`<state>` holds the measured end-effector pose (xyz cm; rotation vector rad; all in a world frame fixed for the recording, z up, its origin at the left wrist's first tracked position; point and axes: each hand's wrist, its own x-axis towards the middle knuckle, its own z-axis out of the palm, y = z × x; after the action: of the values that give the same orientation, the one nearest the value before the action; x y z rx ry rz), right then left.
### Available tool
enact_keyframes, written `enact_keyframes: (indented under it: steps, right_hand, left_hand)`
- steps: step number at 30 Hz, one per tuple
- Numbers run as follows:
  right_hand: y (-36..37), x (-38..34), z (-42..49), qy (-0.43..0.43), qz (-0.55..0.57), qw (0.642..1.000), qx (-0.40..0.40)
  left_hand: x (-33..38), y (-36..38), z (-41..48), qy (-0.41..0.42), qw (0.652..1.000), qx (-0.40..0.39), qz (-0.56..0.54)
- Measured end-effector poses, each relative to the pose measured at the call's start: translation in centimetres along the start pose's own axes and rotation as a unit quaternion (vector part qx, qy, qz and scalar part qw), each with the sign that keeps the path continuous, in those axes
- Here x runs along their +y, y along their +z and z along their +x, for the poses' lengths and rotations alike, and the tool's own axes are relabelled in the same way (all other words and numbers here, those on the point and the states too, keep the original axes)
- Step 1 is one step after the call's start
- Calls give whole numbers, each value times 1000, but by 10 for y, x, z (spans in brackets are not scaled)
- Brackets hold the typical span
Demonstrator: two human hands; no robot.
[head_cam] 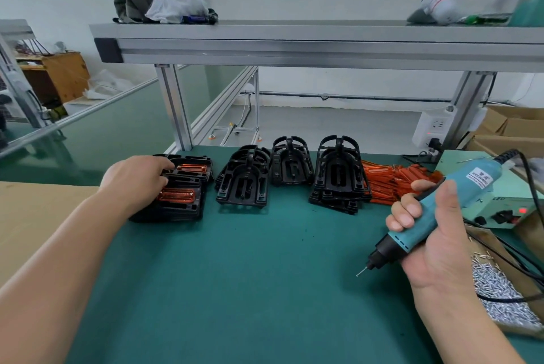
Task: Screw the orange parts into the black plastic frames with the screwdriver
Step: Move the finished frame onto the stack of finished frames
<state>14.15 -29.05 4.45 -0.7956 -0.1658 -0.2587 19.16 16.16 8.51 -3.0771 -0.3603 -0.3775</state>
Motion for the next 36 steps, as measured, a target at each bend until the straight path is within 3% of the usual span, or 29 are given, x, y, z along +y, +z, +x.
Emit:
enact_keyframes:
  steps: [6, 12, 22, 30, 36]
  right_hand:
    - [0, -3, -1, -1, 4, 1000, 3]
    - [-1, -2, -1, 2, 6, 1000, 0]
    - [-2, -1, 0, 9, 8, 1000, -5]
    - [-3, -3, 1, 8, 13, 1000, -6]
    - [-4, -4, 1, 4, 6, 1000, -11]
  left_hand:
    - [7, 1, -4, 7, 1000, -3, 14]
    - [37, 2, -16, 16, 998, 16, -64]
    - [107, 5, 7, -4, 998, -58, -18]
    - [120, 18, 15, -17, 997, -68, -22]
    - [118, 19, 4, -15, 997, -29, -67]
